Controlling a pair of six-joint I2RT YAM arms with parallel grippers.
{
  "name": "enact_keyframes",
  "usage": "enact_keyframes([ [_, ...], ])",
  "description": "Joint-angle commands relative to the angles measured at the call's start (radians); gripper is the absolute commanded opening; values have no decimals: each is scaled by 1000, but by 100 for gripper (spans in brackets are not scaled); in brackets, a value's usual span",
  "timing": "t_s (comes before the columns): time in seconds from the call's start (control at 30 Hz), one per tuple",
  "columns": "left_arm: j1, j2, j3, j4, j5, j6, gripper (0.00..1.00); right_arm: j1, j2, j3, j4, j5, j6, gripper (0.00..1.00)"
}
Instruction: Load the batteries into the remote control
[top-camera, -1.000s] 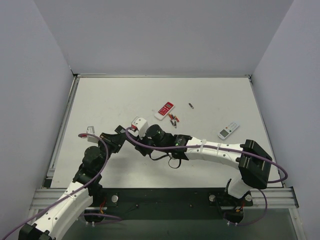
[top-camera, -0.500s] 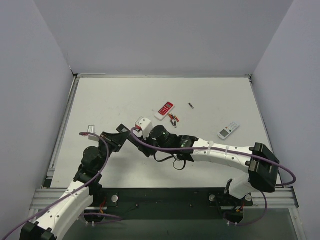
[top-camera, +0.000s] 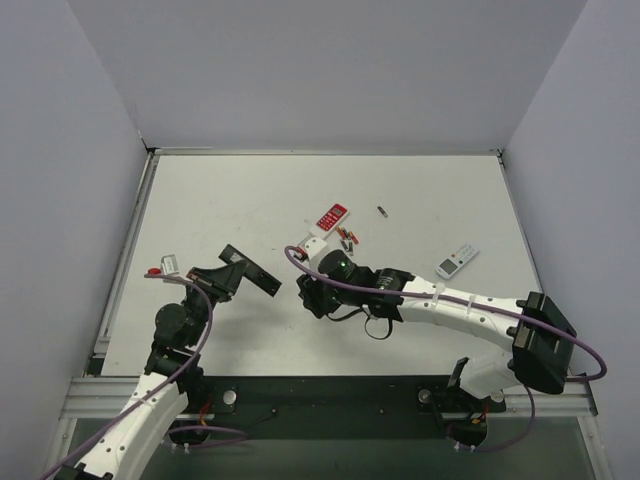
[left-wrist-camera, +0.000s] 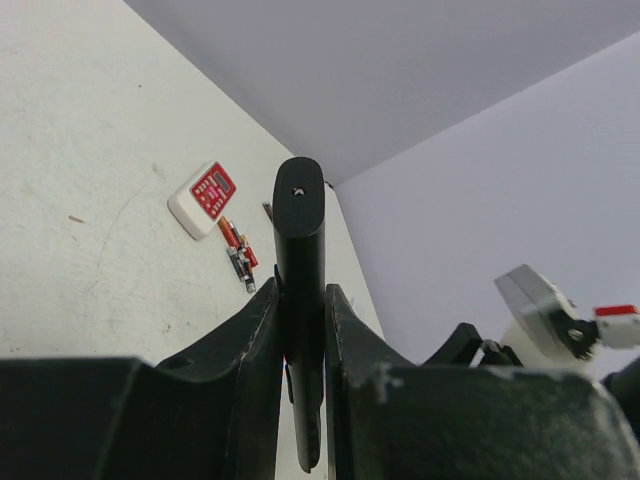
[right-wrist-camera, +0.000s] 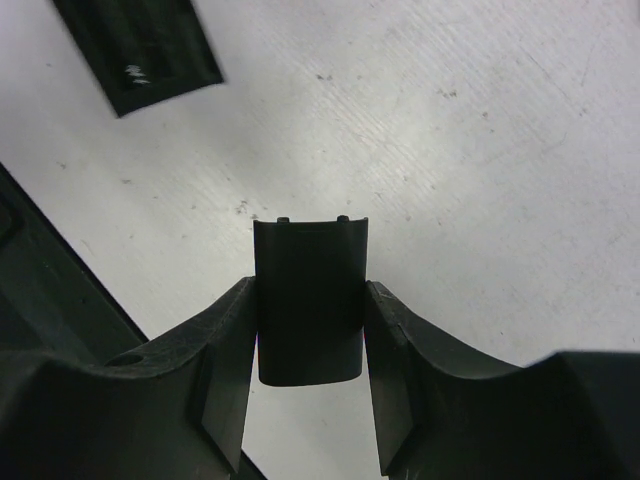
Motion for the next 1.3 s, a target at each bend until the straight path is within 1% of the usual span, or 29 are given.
enact_keyframes([
  [0.0, 2, -101, -15, -66, 23, 91, 0, -93, 3, -53, -25, 10, 74, 13],
  [0.1, 3, -140, -30, -72, 52, 90, 0, -174, 12, -96, -65, 29, 95, 13],
  [0.13, 3, -144, -32, -80, 75, 90, 0, -191, 17, -104, -85, 66, 98, 13],
  [0.2, 2, -163, -30, -86, 102, 93, 0, -224, 40, -116, -126, 88, 115, 13],
  [0.33, 3, -175, -23, -93, 152, 96, 0, -313, 90, -135, -153, 92, 144, 13],
  [0.43, 3, -172, -13, -101, 178, 95, 0, -336, 132, -135, -173, 121, 155, 15],
  [0.57, 3, -160, -4, -104, 207, 96, 0, -337, 208, -116, -209, 172, 160, 17],
  [0.67, 3, -152, 2, -106, 215, 91, 0, -339, 238, -109, -220, 172, 170, 26],
  [0.7, 3, -154, 5, -106, 221, 93, 0, -337, 241, -110, -222, 168, 172, 32],
  [0.77, 3, -148, 11, -116, 221, 95, 0, -337, 236, -115, -222, 163, 174, 40],
  [0.8, 3, -148, 17, -119, 223, 96, 0, -337, 230, -116, -223, 164, 177, 48],
  [0.87, 3, -146, 22, -129, 227, 101, 0, -337, 207, -118, -226, 163, 178, 55],
  [0.9, 3, -143, 25, -132, 227, 104, 0, -337, 198, -116, -228, 161, 177, 62],
  [0.97, 3, -140, 30, -136, 232, 110, 0, -336, 166, -116, -234, 161, 178, 69],
  [1.0, 3, -140, 33, -138, 235, 110, 0, -339, 154, -115, -239, 158, 175, 75],
  [1.07, 3, -137, 36, -146, 237, 113, 0, -337, 112, -110, -240, 155, 177, 80],
  [1.23, 3, -147, 45, -169, 238, 113, 0, -362, 15, -90, -239, 169, 192, 98],
  [1.27, 3, -152, 46, -172, 235, 113, 0, -371, -9, -81, -236, 174, 203, 100],
])
